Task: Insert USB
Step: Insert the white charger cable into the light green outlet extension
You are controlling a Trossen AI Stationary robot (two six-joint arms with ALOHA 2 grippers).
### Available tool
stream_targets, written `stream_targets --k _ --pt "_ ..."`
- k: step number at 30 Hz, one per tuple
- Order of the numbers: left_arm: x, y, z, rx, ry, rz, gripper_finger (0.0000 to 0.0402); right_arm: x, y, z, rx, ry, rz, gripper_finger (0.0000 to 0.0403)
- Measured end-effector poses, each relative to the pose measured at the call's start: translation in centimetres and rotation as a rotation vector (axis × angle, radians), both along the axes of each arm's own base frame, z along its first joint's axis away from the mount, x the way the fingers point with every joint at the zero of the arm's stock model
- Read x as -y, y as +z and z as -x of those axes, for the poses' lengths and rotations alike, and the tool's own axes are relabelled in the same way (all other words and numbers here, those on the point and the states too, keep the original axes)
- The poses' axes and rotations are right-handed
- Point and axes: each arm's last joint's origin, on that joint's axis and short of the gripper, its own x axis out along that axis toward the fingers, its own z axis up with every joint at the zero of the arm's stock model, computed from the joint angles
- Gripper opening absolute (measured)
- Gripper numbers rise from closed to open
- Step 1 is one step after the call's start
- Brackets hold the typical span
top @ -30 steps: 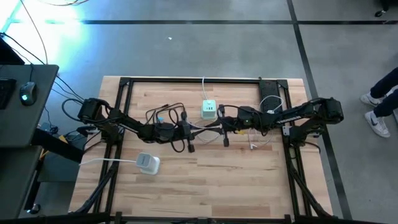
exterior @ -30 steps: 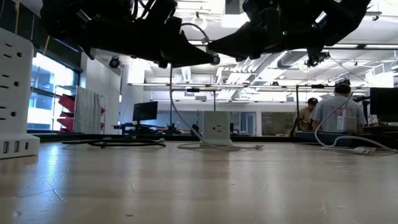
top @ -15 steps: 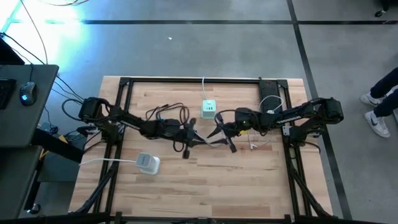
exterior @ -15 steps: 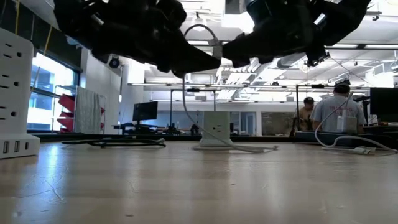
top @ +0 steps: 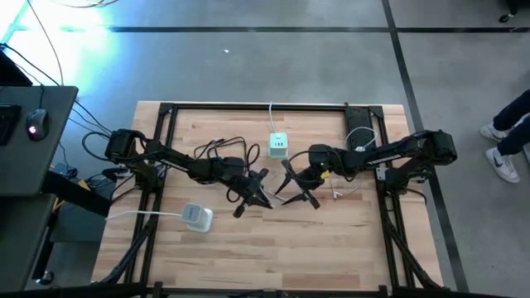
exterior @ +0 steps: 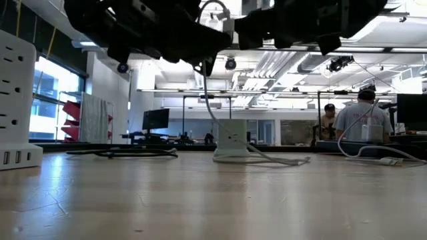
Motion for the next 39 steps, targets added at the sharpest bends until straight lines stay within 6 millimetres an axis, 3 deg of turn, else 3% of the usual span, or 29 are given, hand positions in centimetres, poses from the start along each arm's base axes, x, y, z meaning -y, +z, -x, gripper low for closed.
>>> stream_targets --k 6,17,27,39 --pt "0.0 0.0 0.0 -0.005 -0.016 0.011 0.0 -1.0 -0.6 -1.6 -0.014 0.033 0.028 0.0167" --pt "0.2 -0.2 0.3 -0.032 -0.089 0.059 0.0 -1.2 -0.7 -1.5 -0.025 0.083 0.017 0.0167" --pt "-1.6 -1.1 0.2 -0.155 0.134 0.073 0.0 -1.9 -0.9 -1.6 -0.073 -0.052 0.02 0.0167" --pt "-1.5 -1.1 0.3 -0.181 0.086 0.114 0.0 -2.2 -1.4 -1.5 -0.027 -0.005 0.171 0.0167"
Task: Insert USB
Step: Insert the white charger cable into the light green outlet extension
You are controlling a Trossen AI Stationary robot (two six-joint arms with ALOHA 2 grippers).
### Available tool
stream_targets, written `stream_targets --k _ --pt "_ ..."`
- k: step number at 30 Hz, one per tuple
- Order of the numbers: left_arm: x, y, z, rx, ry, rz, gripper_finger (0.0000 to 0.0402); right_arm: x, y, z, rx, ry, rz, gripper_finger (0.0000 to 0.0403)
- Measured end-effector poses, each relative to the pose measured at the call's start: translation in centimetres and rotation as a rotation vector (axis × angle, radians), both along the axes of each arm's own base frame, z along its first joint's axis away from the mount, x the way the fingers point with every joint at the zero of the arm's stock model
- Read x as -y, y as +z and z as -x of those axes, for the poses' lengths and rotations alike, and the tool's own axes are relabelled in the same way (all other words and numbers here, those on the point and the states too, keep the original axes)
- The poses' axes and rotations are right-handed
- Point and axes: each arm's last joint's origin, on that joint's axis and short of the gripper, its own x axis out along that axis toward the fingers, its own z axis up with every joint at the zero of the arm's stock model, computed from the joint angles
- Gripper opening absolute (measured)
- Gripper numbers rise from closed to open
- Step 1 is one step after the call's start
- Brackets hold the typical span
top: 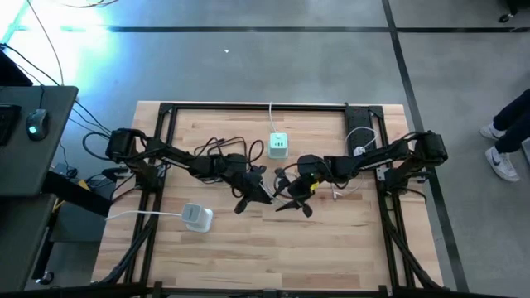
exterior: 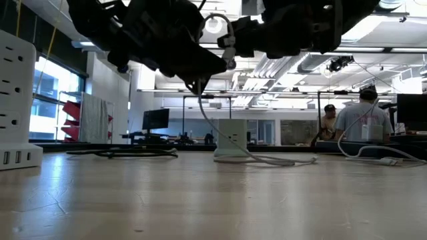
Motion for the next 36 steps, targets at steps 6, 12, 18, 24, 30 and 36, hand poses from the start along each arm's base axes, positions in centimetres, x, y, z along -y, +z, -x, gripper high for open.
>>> stream_targets --k 6,12,18,24,30,36 --pt "0.1 -0.1 0.1 -0.017 -0.015 0.029 0.0 0.1 -0.3 -0.1 0.003 -0.012 0.032 0.0138" --pt "0.1 0.0 0.1 -0.013 -0.038 0.043 0.0 0.4 -0.7 -0.1 -0.025 -0.114 0.088 0.0104" --pt "0.1 0.0 0.1 -0.021 -0.038 0.047 0.0 0.0 -0.7 -0.1 0.003 -0.074 0.127 0.0111" --pt "0.1 -0.4 0.3 -0.065 -0.039 0.045 0.0 -0.8 -0.4 -0.1 0.056 -0.034 0.168 0.0136" --pt "0.1 -0.4 0.3 -0.061 -0.04 0.041 0.0 -0.8 -0.4 -0.1 0.062 -0.035 0.169 0.0161" --pt "0.1 -0.3 0.2 -0.048 -0.039 0.04 0.0 -0.9 -0.4 -0.1 0.069 -0.021 0.178 0.0148"
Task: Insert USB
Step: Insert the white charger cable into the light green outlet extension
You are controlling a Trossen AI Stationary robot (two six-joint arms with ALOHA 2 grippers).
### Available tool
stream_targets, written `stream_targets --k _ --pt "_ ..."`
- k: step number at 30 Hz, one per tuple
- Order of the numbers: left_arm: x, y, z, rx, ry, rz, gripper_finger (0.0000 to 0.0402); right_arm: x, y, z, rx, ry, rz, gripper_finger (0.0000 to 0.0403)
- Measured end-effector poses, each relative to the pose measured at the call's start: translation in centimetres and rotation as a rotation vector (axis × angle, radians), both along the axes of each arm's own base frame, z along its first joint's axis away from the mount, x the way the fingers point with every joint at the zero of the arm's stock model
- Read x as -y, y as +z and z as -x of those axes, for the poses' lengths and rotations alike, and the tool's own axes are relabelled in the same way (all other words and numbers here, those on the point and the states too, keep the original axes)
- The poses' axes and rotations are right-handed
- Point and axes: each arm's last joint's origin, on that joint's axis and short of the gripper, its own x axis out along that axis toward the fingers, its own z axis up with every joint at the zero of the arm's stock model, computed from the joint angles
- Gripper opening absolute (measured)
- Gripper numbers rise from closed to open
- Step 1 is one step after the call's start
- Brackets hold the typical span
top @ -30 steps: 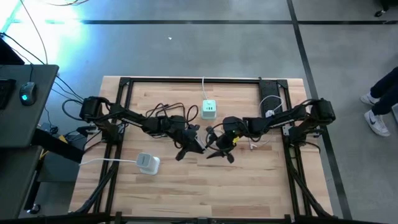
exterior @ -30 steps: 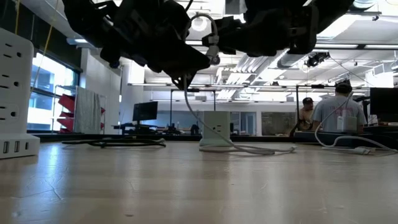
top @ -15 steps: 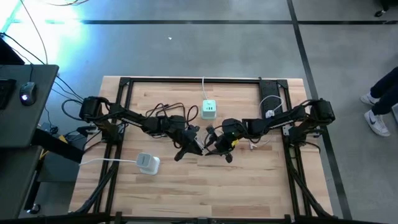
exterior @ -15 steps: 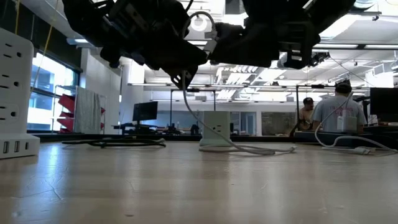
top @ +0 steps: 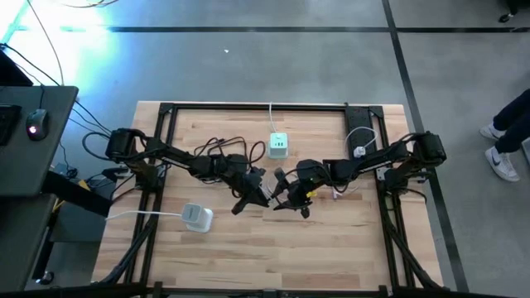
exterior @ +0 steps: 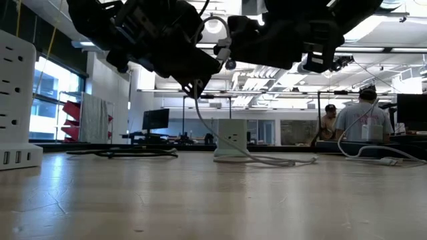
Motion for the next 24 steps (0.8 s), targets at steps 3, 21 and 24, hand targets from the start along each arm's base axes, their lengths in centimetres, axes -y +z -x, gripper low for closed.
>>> stream_targets --k 3,21,24 --pt "0.01 0.04 -0.02 0.003 0.0 0.0 0.0 -0.27 -0.42 -0.08 -0.003 0.016 0.019 0.0136" --pt "-0.01 -0.1 0.0 -0.01 0.006 0.002 0.0 -0.55 -0.75 -0.3 0.026 0.037 0.059 0.0115" --pt "-0.01 -0.14 0.02 -0.016 0.007 0.004 0.0 -0.54 -0.75 -0.3 0.024 0.035 0.056 0.01"
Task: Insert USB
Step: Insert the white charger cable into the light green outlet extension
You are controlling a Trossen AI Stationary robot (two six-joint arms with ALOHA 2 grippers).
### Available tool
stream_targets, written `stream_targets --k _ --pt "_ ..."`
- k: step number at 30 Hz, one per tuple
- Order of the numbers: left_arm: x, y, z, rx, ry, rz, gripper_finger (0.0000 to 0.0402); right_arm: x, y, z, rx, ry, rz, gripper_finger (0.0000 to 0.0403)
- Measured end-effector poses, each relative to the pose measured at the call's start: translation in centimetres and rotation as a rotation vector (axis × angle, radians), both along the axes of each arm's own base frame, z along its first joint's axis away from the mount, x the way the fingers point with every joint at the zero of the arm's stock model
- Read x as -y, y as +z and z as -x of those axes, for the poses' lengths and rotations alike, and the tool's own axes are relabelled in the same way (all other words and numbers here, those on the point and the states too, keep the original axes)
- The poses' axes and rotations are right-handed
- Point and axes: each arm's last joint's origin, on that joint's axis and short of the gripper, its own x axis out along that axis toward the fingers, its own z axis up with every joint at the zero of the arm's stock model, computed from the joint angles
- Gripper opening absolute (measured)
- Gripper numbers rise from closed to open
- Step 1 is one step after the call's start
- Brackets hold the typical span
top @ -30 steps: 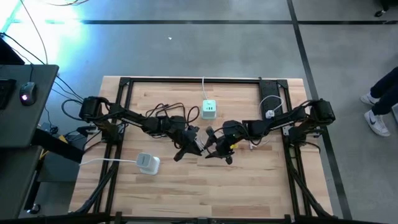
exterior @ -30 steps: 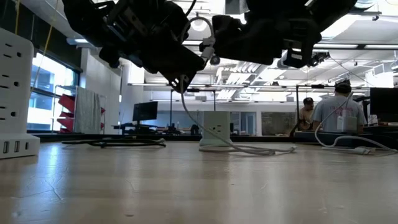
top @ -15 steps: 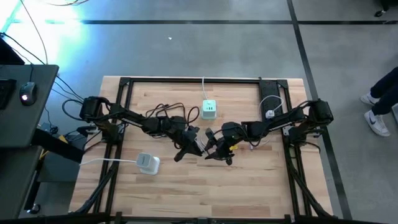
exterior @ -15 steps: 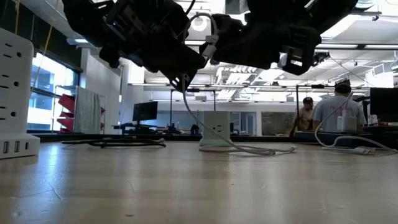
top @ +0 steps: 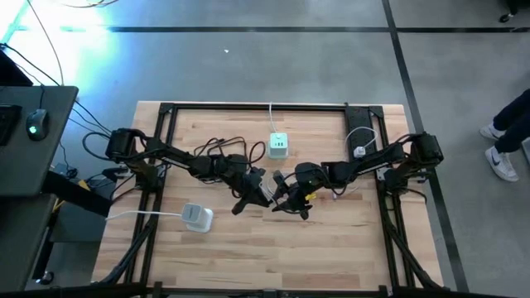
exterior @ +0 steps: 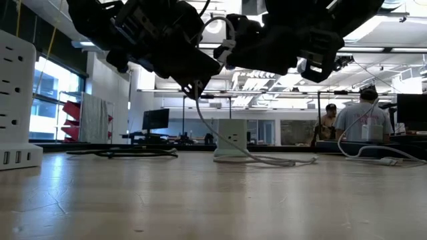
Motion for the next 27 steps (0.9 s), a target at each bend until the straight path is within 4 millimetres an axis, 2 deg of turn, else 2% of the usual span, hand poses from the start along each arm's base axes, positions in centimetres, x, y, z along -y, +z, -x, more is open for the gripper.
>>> stream_targets --k 19,22,27 --pt "-0.01 -0.15 0.06 -0.013 -0.001 -0.008 0.0 0.31 -0.25 0.0 -0.039 -0.11 0.006 0.0034" --pt "0.0 -0.14 0.06 -0.013 -0.002 -0.008 0.0 0.31 -0.18 -0.04 -0.031 -0.11 0.004 0.0048" --pt "0.01 -0.13 0.07 -0.012 -0.002 -0.008 0.0 0.19 0.1 -0.12 0.0 -0.063 -0.011 0.0101"
